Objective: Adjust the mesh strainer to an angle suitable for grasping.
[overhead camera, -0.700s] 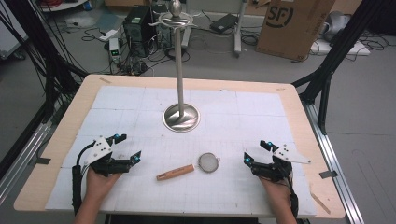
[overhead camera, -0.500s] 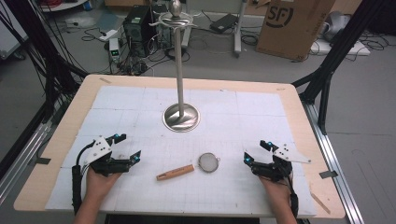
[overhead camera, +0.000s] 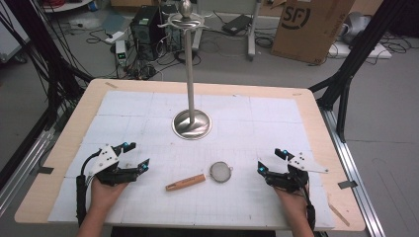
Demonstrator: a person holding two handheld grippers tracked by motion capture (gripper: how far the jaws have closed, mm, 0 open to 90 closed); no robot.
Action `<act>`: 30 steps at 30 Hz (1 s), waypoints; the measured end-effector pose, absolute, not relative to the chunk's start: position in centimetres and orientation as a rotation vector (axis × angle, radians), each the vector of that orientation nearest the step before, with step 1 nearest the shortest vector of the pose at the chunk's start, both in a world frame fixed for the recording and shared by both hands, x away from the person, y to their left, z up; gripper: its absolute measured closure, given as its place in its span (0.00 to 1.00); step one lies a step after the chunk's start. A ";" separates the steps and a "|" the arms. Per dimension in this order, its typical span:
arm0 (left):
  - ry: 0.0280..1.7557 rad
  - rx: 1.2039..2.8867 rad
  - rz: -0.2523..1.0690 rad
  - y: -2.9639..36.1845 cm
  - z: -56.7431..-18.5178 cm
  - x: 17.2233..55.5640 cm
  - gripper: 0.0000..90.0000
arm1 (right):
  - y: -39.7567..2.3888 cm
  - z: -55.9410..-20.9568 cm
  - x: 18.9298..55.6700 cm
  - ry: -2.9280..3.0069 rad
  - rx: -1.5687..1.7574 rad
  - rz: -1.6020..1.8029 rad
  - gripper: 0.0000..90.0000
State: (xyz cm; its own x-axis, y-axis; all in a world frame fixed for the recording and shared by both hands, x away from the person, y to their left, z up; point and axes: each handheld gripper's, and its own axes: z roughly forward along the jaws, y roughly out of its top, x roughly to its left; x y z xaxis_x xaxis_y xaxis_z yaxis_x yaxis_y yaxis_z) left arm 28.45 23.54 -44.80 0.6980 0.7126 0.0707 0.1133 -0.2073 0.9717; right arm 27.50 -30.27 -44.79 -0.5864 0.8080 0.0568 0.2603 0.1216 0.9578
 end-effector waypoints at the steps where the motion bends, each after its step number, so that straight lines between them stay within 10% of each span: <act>1: 0.668 1.722 0.627 23.5 -44.8 28.5 0.29 | -30.3 -44.8 27.5 1.919 1.034 1.481 0.17; 30: 0.462 1.909 0.359 16.8 -43.4 26.2 0.80 | -30.3 -44.8 27.6 1.926 1.024 1.474 0.17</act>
State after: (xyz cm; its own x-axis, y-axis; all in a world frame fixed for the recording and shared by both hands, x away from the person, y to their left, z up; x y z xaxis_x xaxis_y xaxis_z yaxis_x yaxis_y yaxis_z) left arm 26.21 16.81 -43.36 0.8787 0.4762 0.0327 0.1484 -0.3378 0.9295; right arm 27.58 -30.26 -44.79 -0.5900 0.8058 0.0512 0.2602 0.1297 0.9568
